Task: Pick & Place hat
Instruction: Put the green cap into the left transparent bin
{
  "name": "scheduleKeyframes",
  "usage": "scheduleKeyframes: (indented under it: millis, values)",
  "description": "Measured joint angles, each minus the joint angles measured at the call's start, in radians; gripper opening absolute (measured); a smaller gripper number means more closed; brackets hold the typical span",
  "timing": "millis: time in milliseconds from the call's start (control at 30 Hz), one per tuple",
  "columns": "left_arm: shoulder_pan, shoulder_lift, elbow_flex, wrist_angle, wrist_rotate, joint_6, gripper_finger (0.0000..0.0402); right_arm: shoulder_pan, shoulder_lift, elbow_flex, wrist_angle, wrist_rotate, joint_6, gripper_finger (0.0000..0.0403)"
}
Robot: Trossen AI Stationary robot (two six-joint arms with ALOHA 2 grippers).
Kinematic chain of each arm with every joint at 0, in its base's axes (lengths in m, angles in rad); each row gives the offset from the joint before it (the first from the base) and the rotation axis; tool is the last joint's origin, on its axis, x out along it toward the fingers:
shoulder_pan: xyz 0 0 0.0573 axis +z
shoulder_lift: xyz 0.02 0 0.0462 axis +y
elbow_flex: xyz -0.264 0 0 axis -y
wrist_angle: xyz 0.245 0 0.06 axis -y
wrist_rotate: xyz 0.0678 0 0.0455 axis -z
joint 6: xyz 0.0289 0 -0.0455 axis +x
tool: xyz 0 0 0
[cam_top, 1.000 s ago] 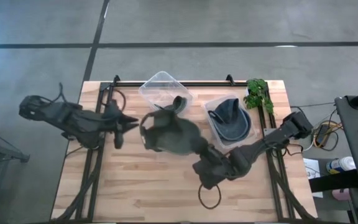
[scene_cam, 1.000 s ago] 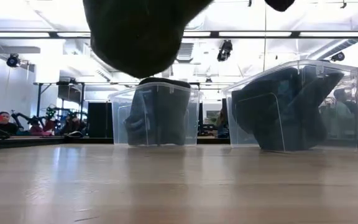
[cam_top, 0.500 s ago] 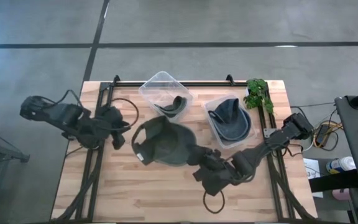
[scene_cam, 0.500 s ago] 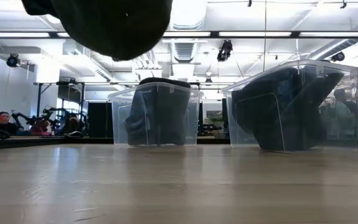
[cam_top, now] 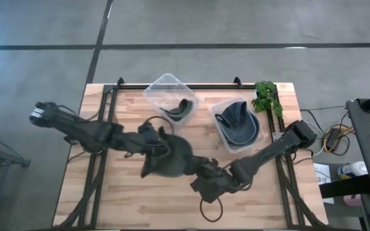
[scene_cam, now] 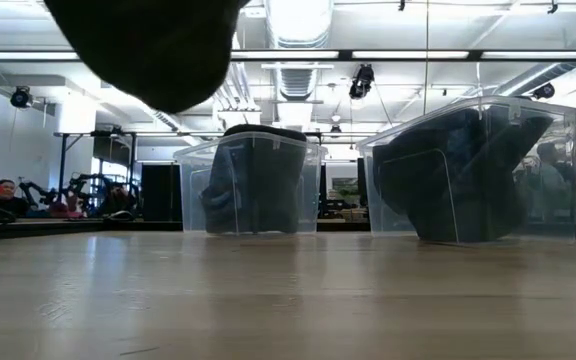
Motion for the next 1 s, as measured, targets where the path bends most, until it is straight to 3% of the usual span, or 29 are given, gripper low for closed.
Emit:
scheduleKeyframes:
  millis: [300, 533, 833, 1000]
  values:
    - [0.031, 0.155, 0.015, -0.015, 0.003, -0.013, 0.0083, -0.053, 0.050, 0.024, 0.049, 0.011, -0.035, 0.0013]
    - [0.031, 0.129, 0.048, -0.055, -0.016, 0.005, 0.0083, -0.066, 0.048, 0.017, 0.055, 0.030, -0.007, 0.0013]
    - [0.030, -0.011, 0.123, -0.235, -0.191, 0.072, 0.0083, -0.082, 0.043, 0.016, 0.052, 0.123, 0.098, 0.0013]
    - [0.030, -0.092, 0.149, -0.295, -0.354, 0.106, 0.0083, -0.120, 0.042, 0.012, 0.042, 0.199, 0.174, 0.0013]
